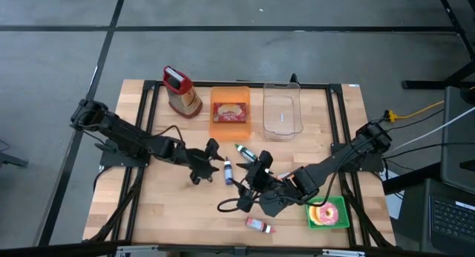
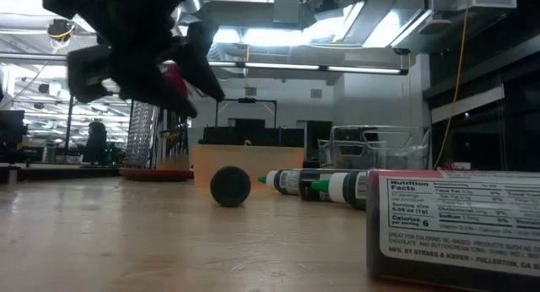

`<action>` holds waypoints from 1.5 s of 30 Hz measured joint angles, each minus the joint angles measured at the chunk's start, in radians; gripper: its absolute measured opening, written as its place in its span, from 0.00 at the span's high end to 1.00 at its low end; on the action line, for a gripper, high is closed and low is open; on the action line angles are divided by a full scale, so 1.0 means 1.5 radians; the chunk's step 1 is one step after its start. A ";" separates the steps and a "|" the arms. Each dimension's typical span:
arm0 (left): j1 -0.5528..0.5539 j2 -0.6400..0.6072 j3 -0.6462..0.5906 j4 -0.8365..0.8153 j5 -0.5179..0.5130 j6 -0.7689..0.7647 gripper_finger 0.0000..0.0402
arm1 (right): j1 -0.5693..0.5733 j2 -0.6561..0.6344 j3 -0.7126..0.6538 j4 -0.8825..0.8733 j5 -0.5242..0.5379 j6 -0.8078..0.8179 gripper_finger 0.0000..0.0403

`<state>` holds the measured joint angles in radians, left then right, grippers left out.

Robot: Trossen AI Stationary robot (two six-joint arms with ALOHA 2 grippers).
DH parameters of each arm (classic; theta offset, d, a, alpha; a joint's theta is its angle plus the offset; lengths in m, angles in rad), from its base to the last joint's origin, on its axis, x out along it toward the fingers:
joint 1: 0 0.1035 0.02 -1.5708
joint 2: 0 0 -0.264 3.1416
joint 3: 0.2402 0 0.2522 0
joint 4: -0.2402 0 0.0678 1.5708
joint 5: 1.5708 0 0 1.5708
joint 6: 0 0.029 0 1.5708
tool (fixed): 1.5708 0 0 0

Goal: Pick & Place Food Item
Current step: Put the purple food coloring into the transparent bin

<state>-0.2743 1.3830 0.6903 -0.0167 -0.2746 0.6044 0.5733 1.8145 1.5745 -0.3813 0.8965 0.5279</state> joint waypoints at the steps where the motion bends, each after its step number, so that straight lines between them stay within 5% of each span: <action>1: 0.005 0.000 0.000 0.009 0.003 -0.021 0.47 | 0.000 0.000 0.000 0.000 0.000 0.005 0.39; 18: 0.013 0.000 -0.019 0.124 0.032 -0.241 0.47 | -0.056 0.009 0.000 0.010 -0.127 0.043 0.39; 30: -0.001 0.029 -0.088 0.132 0.027 -0.010 0.47 | -0.062 0.008 0.000 0.035 -0.086 0.012 0.39; 45: -0.007 0.196 0.026 0.107 0.004 0.179 0.47 | -0.076 0.010 0.000 0.046 -0.097 0.004 0.39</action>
<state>-0.2844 1.6767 0.7292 0.1442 -0.2687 0.8727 0.4591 1.8290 1.5745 -0.3127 0.7515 0.5335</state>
